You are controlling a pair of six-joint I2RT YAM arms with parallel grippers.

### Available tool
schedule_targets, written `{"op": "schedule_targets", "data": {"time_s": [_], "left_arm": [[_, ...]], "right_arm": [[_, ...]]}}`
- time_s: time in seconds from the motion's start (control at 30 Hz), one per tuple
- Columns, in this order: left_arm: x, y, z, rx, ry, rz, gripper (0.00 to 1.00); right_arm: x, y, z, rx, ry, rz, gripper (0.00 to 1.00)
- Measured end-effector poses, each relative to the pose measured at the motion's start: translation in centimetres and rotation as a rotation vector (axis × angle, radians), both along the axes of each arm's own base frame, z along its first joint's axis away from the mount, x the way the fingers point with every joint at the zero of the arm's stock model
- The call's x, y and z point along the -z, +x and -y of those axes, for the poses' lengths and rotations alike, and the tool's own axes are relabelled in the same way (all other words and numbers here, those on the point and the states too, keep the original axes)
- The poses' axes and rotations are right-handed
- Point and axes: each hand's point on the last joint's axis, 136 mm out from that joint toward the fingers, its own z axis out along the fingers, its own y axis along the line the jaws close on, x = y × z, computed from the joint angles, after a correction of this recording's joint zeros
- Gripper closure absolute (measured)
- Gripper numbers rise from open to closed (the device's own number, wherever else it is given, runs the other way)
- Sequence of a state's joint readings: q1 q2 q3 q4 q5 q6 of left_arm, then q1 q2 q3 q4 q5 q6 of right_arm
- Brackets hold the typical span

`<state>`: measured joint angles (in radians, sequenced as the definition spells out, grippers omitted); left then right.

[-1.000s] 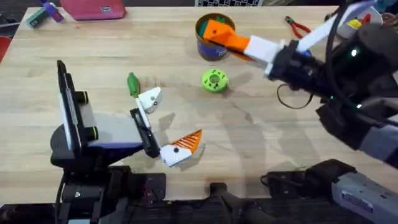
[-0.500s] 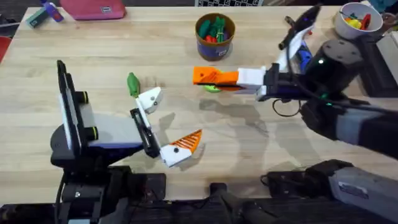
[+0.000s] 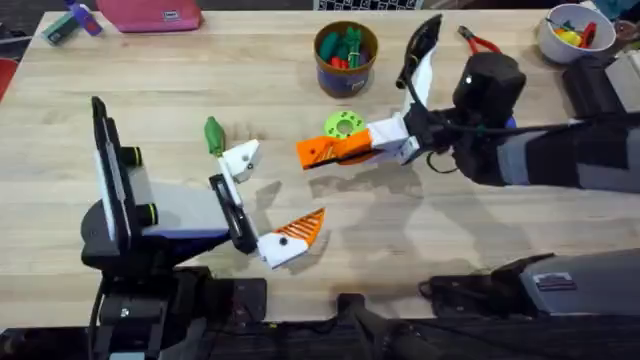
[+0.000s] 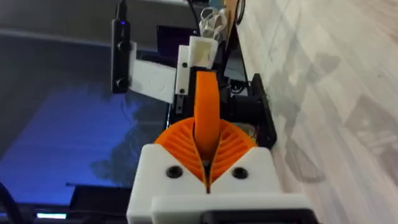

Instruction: Pick up the gripper from the table and insert it into the empty holder that is missing its gripper. Then pick up a screw, insert it into the mounting hole, and use the screwdriver to tighten it. Finally, clean up the table by picking up the vegetable and placing it into the bucket.

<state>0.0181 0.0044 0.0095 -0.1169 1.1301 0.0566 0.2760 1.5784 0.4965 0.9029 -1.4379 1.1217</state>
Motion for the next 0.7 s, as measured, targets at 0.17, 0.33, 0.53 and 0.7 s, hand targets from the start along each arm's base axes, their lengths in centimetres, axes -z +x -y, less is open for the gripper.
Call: {"op": "schedule_targets", "data": {"time_s": [0.17, 0.33, 0.53, 0.7], "left_arm": [[0.0, 0.0, 0.0, 0.0, 0.0, 0.0, 0.014], [0.0, 0.0, 0.0, 0.0, 0.0, 0.0, 0.015], [0.0, 0.0, 0.0, 0.0, 0.0, 0.0, 0.015], [0.0, 0.0, 0.0, 0.0, 0.0, 0.0, 0.014]], "right_arm": [[-1.5, -0.4, -1.1, -0.089, 0.028, 0.049, 0.991], [-2.9, -0.5, -2.0, -0.145, 0.052, 0.111, 0.991], [-2.2, 0.5, -3.4, -0.184, 0.047, 0.082, 0.991], [-1.0, 0.1, -4.3, -0.215, 0.035, 0.038, 0.991]]}}
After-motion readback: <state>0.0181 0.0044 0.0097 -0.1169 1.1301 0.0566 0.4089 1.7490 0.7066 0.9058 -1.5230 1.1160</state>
